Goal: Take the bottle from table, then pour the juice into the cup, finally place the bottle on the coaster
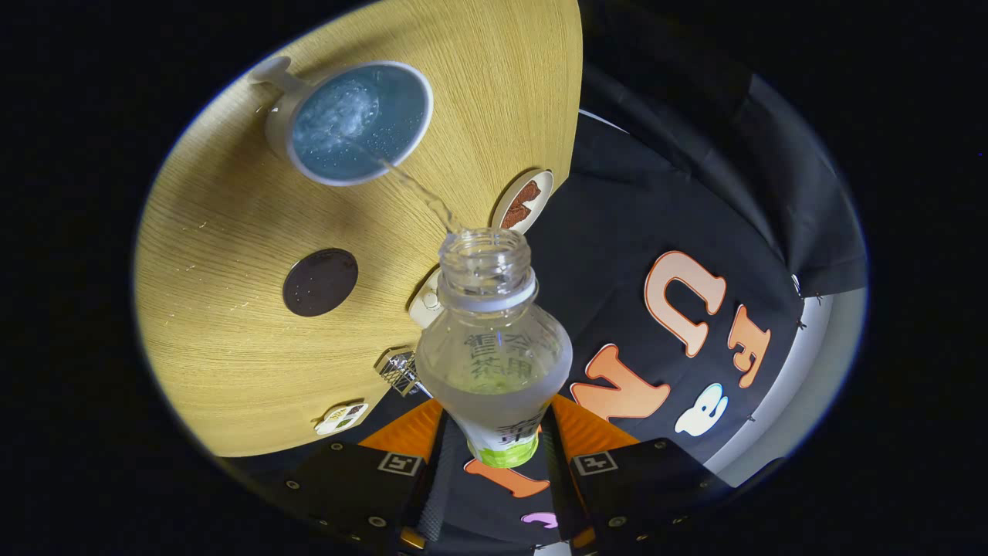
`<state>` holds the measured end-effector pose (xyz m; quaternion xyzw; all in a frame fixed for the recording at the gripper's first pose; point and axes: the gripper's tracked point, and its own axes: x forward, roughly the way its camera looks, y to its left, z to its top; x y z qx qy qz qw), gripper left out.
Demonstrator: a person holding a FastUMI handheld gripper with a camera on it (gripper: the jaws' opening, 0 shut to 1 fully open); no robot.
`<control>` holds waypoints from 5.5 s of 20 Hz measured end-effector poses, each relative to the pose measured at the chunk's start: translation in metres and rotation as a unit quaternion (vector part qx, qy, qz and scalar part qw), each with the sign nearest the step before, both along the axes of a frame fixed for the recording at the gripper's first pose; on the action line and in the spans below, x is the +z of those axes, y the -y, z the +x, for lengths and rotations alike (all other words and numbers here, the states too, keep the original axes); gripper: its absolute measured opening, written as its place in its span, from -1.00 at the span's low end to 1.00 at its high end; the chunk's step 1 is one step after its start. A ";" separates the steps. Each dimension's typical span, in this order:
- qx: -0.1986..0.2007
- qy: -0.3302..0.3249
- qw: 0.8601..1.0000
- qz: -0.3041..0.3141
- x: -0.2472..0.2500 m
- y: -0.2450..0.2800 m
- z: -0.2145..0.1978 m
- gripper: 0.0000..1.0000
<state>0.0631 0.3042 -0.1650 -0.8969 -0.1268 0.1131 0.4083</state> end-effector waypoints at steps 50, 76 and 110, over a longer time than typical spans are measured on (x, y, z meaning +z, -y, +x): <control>-0.073 -0.155 0.954 0.247 -0.057 -0.001 -0.026 0.14; -0.217 -0.397 0.498 0.740 -0.033 0.061 0.046 0.14; -0.240 -0.360 0.432 0.791 -0.005 0.108 0.048 0.95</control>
